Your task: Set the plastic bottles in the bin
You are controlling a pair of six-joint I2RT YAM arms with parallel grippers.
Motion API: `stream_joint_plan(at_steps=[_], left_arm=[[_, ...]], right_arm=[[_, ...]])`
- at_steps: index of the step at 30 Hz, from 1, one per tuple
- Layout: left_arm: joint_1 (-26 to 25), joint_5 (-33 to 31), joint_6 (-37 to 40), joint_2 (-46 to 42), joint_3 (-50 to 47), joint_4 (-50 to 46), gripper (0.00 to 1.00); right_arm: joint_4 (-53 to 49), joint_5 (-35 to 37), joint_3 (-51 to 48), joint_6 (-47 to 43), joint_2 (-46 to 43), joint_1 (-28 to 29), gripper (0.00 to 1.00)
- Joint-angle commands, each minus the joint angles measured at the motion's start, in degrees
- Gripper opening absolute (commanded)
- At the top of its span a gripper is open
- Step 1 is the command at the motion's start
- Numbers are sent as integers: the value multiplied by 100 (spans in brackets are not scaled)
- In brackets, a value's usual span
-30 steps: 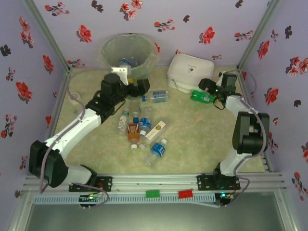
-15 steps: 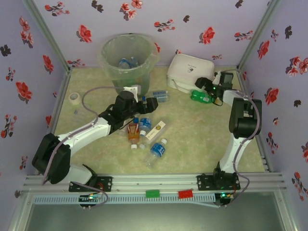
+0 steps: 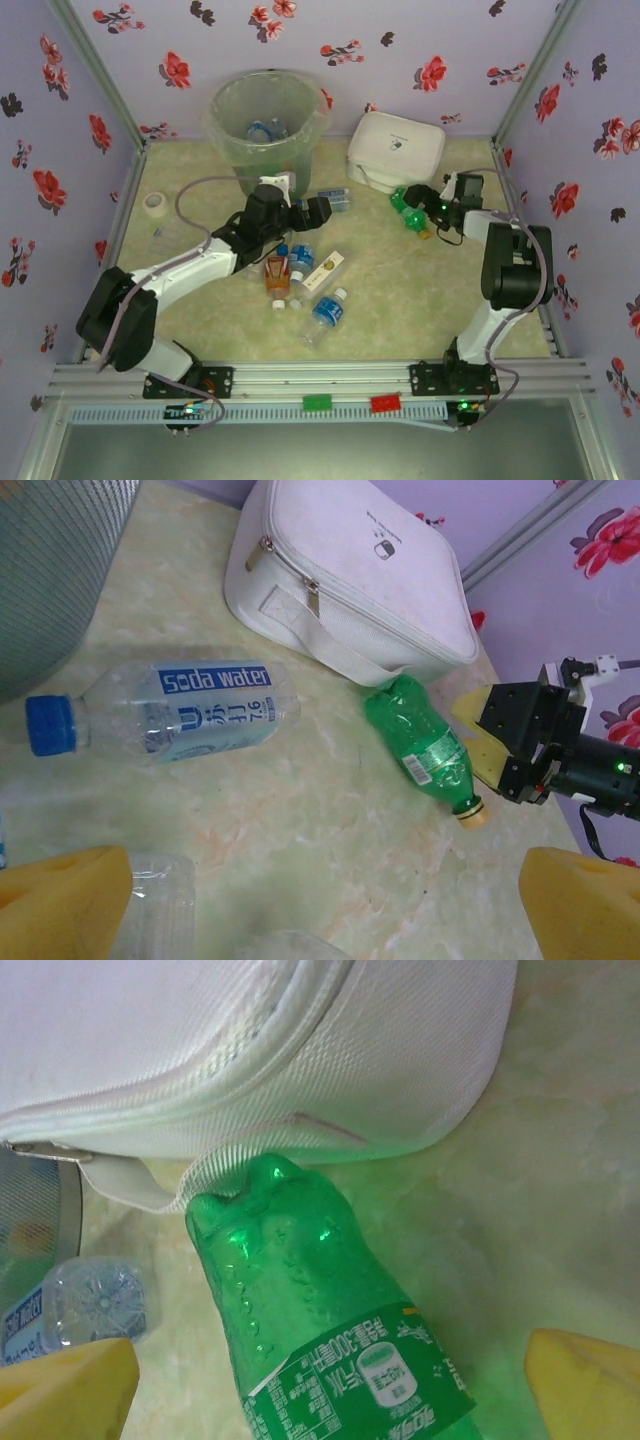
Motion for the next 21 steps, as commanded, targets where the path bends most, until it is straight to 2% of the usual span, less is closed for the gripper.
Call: stream_joint_plan(at_steps=[1,7,12,17,21], left_arm=[[-3,247,-138,167,268,174,100],[19,295,-165,207,306,-8,100],[66,294,-286,161,236,-111,100],[92,267,-352,75,92,-114,100],[128,251,-400,29,29,-114,100]], right_arm=[[-696,553,32,-373,-237,327,100],[-1568,1353,268,-804,-85,860,99],[-2145,1646,650,-961,207,1070,92],[-2178,1672,749,-956,290,1124,78],[-2205,1673,842,-998,355,1124,71]])
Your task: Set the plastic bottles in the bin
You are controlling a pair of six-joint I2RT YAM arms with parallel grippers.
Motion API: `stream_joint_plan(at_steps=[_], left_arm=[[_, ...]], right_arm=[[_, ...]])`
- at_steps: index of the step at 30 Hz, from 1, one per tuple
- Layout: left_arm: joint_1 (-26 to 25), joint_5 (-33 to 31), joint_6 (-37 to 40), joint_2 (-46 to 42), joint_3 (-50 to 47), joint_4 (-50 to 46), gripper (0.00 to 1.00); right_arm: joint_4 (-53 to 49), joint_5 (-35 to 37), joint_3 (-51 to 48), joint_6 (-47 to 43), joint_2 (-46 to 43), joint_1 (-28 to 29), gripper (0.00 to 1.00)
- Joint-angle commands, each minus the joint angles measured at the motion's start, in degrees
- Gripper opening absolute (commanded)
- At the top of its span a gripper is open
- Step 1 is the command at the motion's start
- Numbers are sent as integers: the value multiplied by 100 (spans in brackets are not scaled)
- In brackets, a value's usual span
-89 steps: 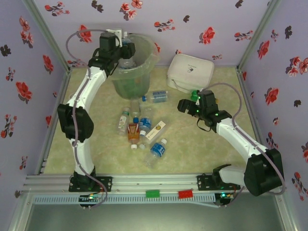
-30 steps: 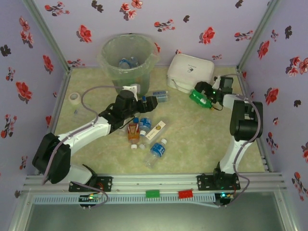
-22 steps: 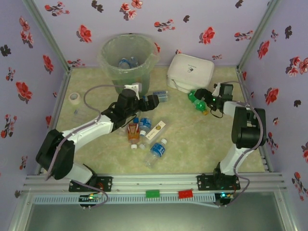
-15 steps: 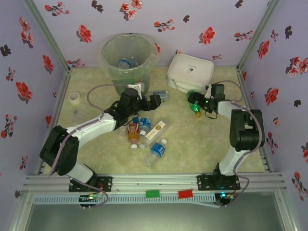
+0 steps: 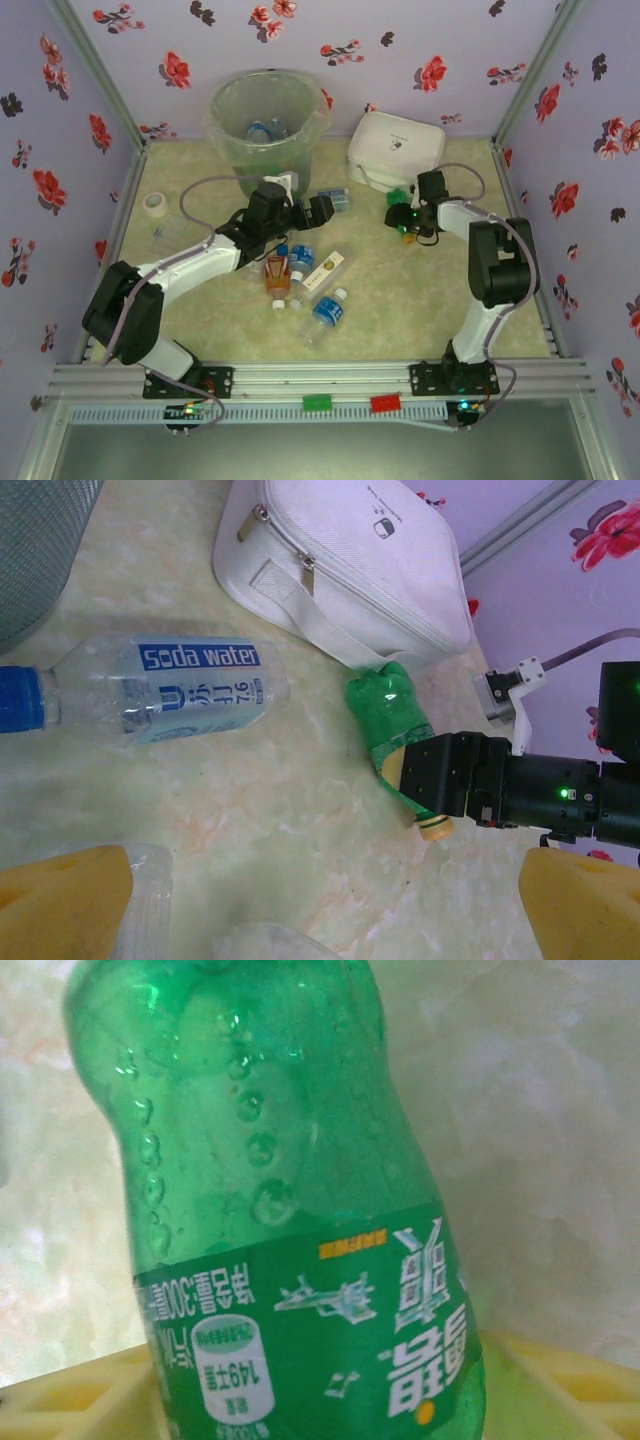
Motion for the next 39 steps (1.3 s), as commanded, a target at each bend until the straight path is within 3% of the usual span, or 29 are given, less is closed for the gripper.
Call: stream_joint_plan(at_steps=[1,8,13,20,25,31,39], left_arm=[[59,10,-101,-164,-101,-24,100],[91,3,-120,-224,-126,-39,100],[92,-15,-208,-206,-79,40,100],[82,345,-756,3,168,785,100],[-64,471,-994,174,369,1406,100],[-308,479,-967,517,740,1480,100],[-491,339,-1138,711,891,1492,100]], right_arm=[[-215,156,227,-129,123,29,70],[-463,139,443,-335,182,38,53],[-255,5,135,-440,-383,99,48],[509,-913,-774,-92,-1723,296,46],[1507,-1594,-1405,499,-2484,801,46],[2422,-1449,-1753,1035,-3094,1544,46],[3197,-1365,-1921,1337,-3205,2086,45]])
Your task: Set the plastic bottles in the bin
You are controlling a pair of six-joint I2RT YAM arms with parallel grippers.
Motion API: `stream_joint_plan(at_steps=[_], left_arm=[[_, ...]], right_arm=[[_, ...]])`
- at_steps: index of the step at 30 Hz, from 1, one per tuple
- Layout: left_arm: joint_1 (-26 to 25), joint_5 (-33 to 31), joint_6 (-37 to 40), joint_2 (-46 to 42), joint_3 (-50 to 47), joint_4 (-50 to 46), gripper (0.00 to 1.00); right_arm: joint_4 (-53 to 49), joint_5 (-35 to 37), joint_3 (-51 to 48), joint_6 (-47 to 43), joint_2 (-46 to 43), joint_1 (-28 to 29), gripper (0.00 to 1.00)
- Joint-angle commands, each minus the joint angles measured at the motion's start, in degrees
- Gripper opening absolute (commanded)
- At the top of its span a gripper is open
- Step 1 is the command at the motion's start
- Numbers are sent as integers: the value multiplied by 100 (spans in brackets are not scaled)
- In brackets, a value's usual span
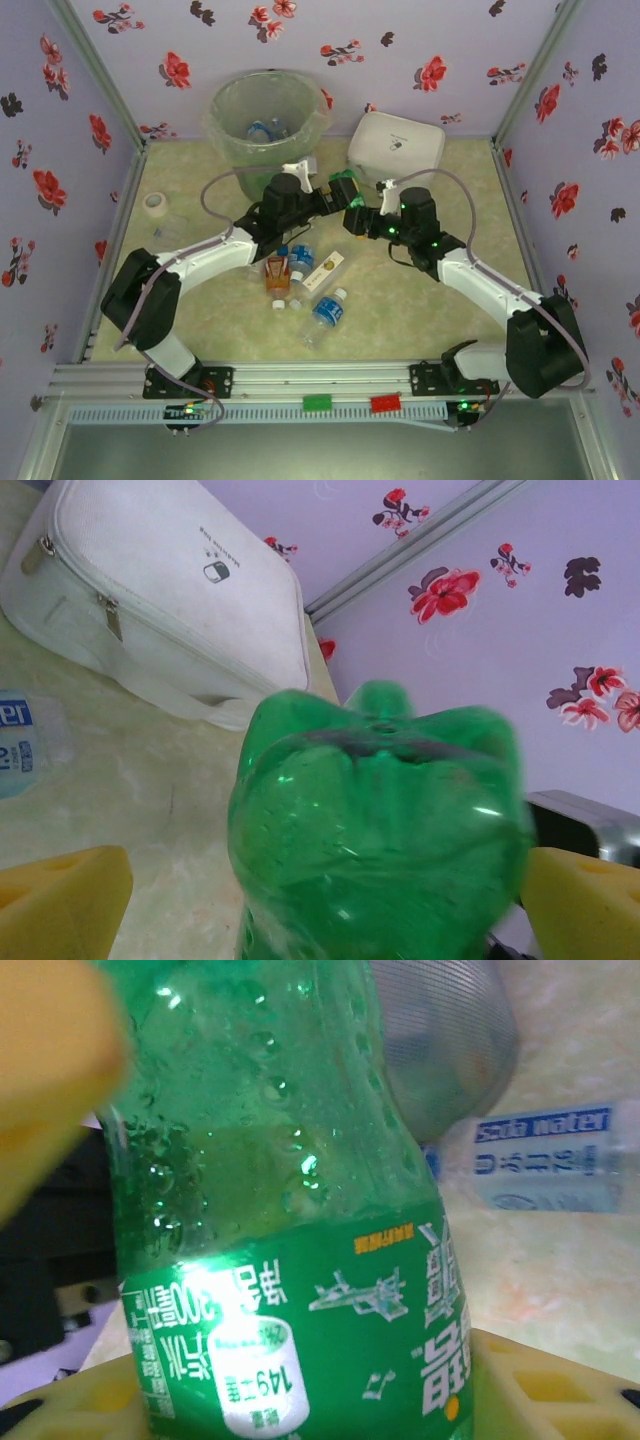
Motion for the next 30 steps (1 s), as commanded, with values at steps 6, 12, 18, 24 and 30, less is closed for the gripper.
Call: stream_joint_plan(at_steps=[6,12,18,24,30], left_arm=[[-133,-342,-145,-22,205,178,88],[-134,-349,-141,-69,171,324,61],[-96,-550,355,-200,315,27,49],[342,-511,887,-254,868,-584,38],[864,-449,1840,-292,1940,-1399,38]], right_arm=[[757,48,-156,214,-69,336,45],[860,88,-183,254,-72,380,46],[811,209,-165,310,-288,393,65],[245,596,-149,145,-781,393,96],[-548,1426,-57,21,-1012,385,100]])
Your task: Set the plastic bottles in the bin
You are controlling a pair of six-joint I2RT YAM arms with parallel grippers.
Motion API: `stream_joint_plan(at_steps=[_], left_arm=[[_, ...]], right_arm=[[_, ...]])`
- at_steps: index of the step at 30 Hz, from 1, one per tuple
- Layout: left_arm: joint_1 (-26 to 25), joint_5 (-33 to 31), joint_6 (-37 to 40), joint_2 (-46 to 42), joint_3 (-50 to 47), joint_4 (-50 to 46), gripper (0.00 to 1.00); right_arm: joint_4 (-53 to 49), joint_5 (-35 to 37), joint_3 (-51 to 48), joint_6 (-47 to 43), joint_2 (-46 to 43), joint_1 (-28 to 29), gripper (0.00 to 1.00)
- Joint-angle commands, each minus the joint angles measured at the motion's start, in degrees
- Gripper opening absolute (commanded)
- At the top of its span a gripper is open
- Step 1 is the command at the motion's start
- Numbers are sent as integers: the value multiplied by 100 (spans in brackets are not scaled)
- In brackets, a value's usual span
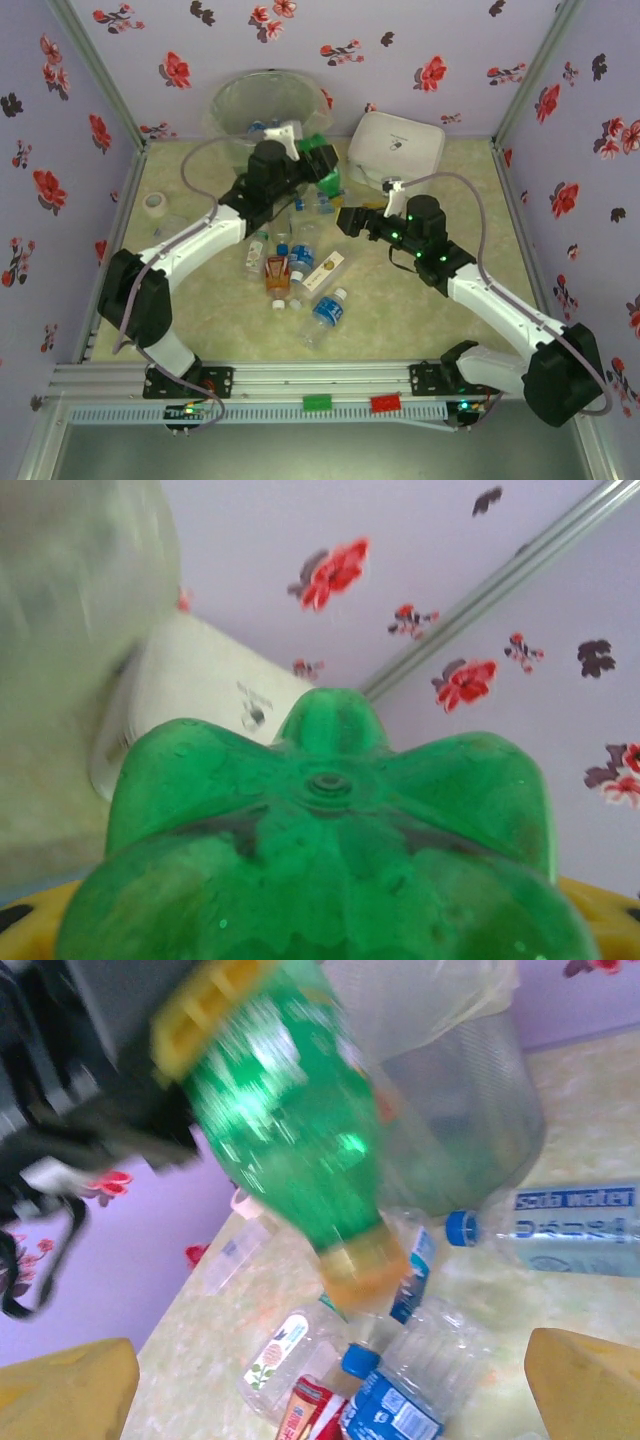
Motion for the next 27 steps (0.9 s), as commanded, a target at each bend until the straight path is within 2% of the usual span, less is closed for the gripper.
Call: stream_joint_plan(at_steps=[1,6,12,18,27], left_arm=[[276,-72,838,-245,737,-457,38],[688,-162,1677,-38,1838,-1071,38],[1277,-293,2267,516,3041,-1578,38],[1499,-715,3285,1332,4338,-2480,38],[1566,-1027,3832,2582,5772,-3972,41]], right_arm=[[-639,770,99,-85,-73,22,100],[-952,1450,13,89,-53,14,99],[-1300,2024,-75,189,9,-13,100],[-1496,2017,-132,277,142,-84,100],[-1577,1998,-192,303,240,-110,100]])
